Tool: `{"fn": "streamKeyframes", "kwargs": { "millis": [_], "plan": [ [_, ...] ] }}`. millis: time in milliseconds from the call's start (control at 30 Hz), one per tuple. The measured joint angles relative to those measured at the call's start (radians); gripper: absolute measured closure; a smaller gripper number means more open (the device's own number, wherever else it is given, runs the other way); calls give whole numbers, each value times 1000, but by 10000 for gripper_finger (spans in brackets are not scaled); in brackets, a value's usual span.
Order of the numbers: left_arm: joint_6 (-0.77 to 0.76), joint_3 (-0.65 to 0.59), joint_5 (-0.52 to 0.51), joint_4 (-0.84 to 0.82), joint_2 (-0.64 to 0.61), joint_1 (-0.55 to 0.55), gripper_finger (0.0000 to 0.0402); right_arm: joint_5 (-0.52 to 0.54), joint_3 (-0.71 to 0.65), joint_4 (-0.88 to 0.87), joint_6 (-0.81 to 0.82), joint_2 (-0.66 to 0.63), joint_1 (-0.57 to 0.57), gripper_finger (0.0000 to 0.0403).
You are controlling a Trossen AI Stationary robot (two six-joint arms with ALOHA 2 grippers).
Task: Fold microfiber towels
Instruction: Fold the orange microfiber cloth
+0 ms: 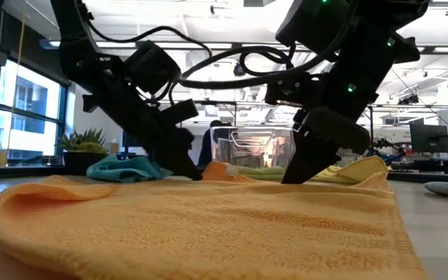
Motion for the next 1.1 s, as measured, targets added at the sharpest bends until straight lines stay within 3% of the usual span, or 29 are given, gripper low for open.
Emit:
{"fn": "streamKeyframes", "kwargs": {
  "millis": [367, 567, 733, 900, 1000, 1100],
  "plan": [
    [-125, -146, -14, 102, -30, -43, 402, 47, 3, -108, -127, -5, -34, 402],
    [-149, -221, -7, 56, -159, -114, 402, -6, -2, -96, -177, -36, -54, 402],
    [-164, -240, -9, -56, -335, -171, 402, -73, -1, -68, -49, -113, -26, 402],
    [-147, -241, 37, -95, -445, -246, 402, 45, 0, -197, 124, -178, -13, 402],
    [-165, -240, 95, -92, -445, -289, 401, 71, -13, -300, 233, -179, -44, 402],
    [-189, -239, 121, -81, -408, -340, 402, 14, -88, -205, 262, -179, -79, 402]
  ]
}}
